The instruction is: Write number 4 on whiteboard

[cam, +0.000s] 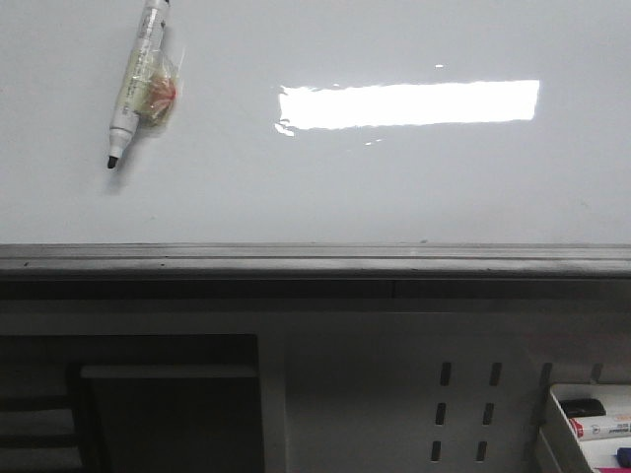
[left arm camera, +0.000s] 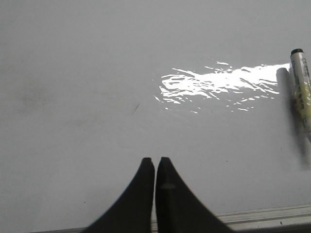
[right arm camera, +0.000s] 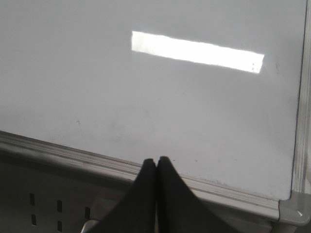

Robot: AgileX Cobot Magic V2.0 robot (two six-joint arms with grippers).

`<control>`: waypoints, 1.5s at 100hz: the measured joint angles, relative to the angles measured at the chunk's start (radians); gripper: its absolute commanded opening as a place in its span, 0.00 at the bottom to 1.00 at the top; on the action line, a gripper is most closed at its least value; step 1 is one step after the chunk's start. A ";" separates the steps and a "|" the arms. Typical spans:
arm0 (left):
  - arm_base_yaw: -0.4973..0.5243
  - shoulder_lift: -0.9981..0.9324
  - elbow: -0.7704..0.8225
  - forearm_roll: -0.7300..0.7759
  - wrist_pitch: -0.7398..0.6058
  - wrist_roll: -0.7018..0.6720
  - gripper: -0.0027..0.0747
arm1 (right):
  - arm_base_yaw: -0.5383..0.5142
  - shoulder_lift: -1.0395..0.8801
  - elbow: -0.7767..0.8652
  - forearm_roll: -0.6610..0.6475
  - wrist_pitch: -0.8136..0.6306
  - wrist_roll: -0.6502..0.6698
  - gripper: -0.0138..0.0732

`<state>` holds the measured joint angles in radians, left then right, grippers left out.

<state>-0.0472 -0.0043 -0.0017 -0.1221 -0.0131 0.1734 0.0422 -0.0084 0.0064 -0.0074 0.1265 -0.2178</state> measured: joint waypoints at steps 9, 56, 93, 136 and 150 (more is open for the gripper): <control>0.000 0.000 0.000 0.000 0.000 0.000 0.01 | 0.000 0.000 0.000 0.000 0.000 0.000 0.10; 0.000 0.000 0.000 0.000 0.000 0.000 0.01 | 0.000 0.000 0.000 0.000 0.000 0.000 0.10; 0.000 0.000 0.000 0.000 0.000 0.000 0.01 | 0.000 0.000 0.000 0.000 0.000 0.000 0.10; 0.000 0.000 0.000 -0.356 -0.002 0.000 0.01 | 0.000 0.000 0.000 0.292 -0.061 0.000 0.10; 0.000 0.000 0.000 -0.534 -0.027 0.000 0.01 | 0.000 0.000 0.000 0.512 -0.107 0.000 0.10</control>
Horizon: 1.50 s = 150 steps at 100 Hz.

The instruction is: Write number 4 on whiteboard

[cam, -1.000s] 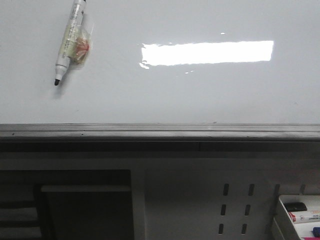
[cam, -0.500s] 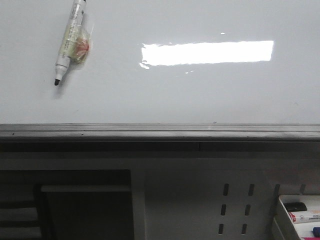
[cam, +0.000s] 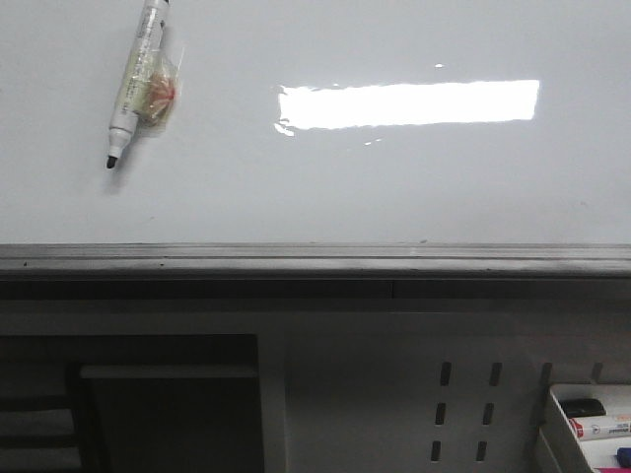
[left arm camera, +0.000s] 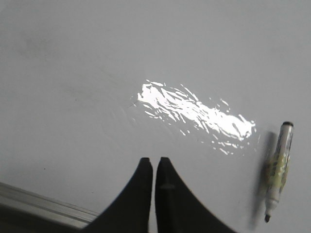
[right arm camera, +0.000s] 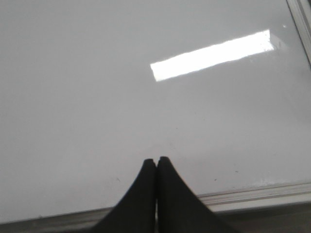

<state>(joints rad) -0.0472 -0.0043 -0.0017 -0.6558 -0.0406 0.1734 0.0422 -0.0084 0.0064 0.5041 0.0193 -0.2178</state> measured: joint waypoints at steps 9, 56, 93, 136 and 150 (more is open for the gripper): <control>0.000 0.000 0.000 -0.113 -0.005 0.000 0.01 | 0.000 0.000 0.000 0.099 -0.001 0.000 0.10; 0.000 0.231 -0.381 0.119 0.471 0.123 0.01 | 0.000 0.329 -0.298 0.049 0.365 -0.047 0.10; -0.168 0.532 -0.516 0.098 0.514 0.254 0.23 | 0.000 0.571 -0.480 0.035 0.474 -0.091 0.66; -0.349 0.838 -0.543 -0.002 0.206 0.260 0.52 | 0.000 0.577 -0.489 0.029 0.490 -0.095 0.73; -0.401 0.958 -0.578 -0.007 0.150 0.260 0.52 | 0.000 0.577 -0.489 0.029 0.490 -0.095 0.73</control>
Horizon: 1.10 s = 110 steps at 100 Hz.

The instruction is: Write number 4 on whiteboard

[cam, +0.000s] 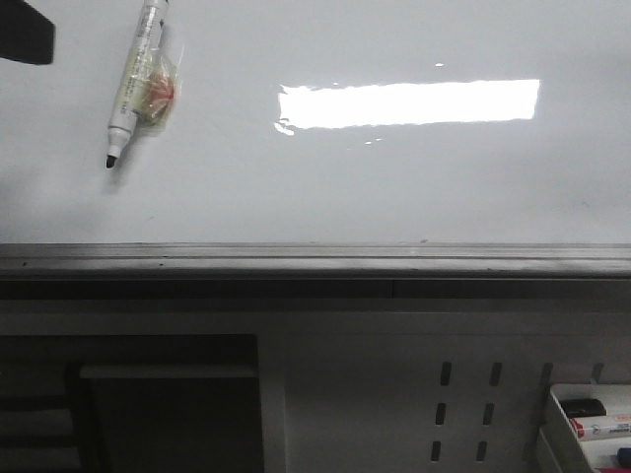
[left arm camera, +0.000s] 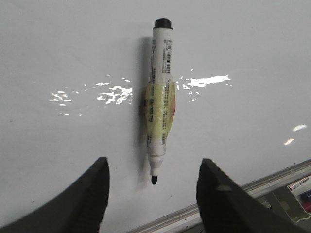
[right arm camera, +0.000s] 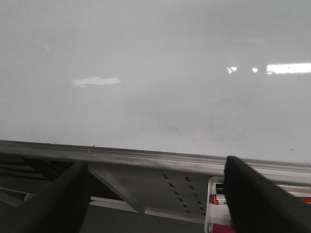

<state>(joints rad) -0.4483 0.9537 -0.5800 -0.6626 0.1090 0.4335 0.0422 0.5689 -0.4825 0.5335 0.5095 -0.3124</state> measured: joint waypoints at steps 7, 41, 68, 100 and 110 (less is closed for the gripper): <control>-0.013 0.055 -0.024 0.000 -0.016 0.000 0.52 | 0.000 0.000 0.000 0.000 0.002 0.000 0.73; -0.019 0.214 -0.126 0.000 -0.027 0.000 0.52 | 0.000 0.000 0.000 0.000 0.002 0.000 0.73; -0.019 0.271 -0.158 0.000 -0.027 0.000 0.52 | 0.000 0.000 0.000 0.000 0.002 0.000 0.73; -0.019 0.321 -0.159 0.000 -0.032 0.000 0.48 | 0.000 0.000 0.000 0.000 0.002 -0.002 0.73; -0.019 0.333 -0.159 0.000 -0.032 0.000 0.40 | 0.000 0.000 0.000 0.000 0.002 -0.002 0.73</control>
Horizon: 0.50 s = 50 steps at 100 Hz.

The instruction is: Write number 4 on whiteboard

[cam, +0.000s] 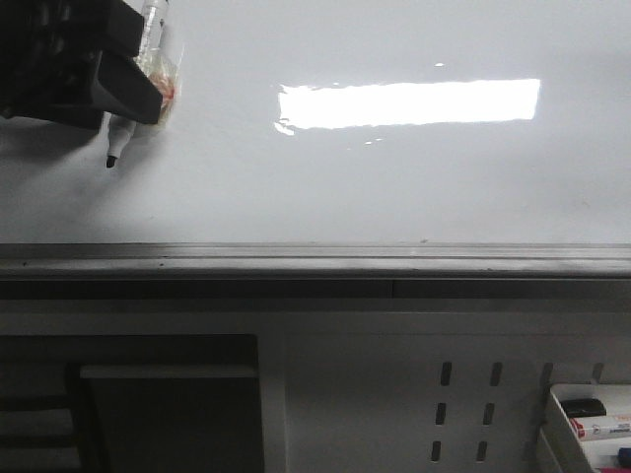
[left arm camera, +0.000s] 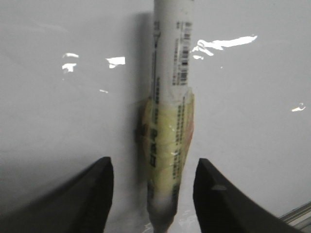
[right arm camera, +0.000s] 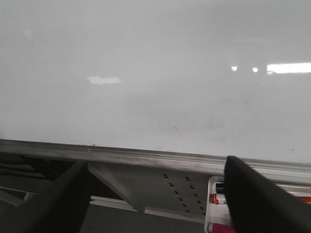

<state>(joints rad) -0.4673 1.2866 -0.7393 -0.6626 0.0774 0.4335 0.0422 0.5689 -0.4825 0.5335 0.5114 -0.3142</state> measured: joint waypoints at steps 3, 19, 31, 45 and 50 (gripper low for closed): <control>0.000 0.002 0.000 0.000 -0.002 0.000 0.37 | 0.000 0.000 0.000 0.000 0.000 0.000 0.73; 0.000 0.003 0.000 0.000 -0.022 0.000 0.21 | 0.000 0.000 0.000 0.000 0.000 0.000 0.73; -0.001 0.003 0.000 0.000 -0.024 0.002 0.12 | 0.000 0.000 0.000 0.000 0.000 0.000 0.73; -0.004 0.003 0.000 0.007 -0.028 0.002 0.01 | 0.000 0.000 0.000 0.000 0.000 0.000 0.73; -0.004 0.003 0.000 0.009 -0.028 0.002 0.01 | 0.000 0.000 0.000 0.000 0.000 0.000 0.73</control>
<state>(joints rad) -0.4714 1.2899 -0.7398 -0.6537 0.0493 0.4353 0.0422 0.5689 -0.4825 0.5335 0.5114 -0.3142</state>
